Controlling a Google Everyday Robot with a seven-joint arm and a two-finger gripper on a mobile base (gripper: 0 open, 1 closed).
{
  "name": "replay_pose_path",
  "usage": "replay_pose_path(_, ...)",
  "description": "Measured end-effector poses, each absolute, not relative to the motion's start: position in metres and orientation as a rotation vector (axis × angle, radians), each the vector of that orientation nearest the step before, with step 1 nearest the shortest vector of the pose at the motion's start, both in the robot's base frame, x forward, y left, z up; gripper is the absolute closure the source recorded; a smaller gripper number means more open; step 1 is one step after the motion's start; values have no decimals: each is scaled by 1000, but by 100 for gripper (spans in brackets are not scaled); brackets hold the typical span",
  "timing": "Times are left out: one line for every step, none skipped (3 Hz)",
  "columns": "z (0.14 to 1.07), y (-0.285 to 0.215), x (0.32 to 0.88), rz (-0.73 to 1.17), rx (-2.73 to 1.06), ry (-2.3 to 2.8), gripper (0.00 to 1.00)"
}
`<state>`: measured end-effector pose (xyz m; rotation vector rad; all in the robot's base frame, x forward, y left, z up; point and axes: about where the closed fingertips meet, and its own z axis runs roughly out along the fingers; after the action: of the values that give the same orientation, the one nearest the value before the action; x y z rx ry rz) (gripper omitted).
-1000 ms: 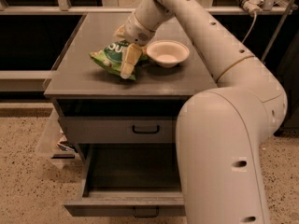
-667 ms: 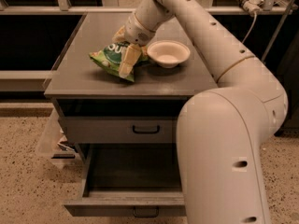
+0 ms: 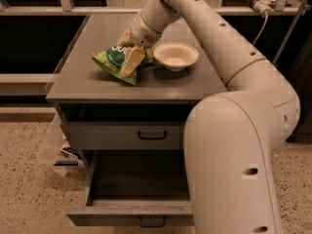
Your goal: Place green rice chip bag into middle drawer
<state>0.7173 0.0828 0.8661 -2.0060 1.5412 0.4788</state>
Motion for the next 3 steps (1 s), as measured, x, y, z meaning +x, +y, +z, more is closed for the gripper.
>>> replay_pose_path(866, 83, 717, 479, -2006, 1541, 87)
replay_pose_path(866, 83, 717, 479, -2006, 1541, 100)
replay_pose_path(866, 83, 717, 480, -2006, 1541, 100)
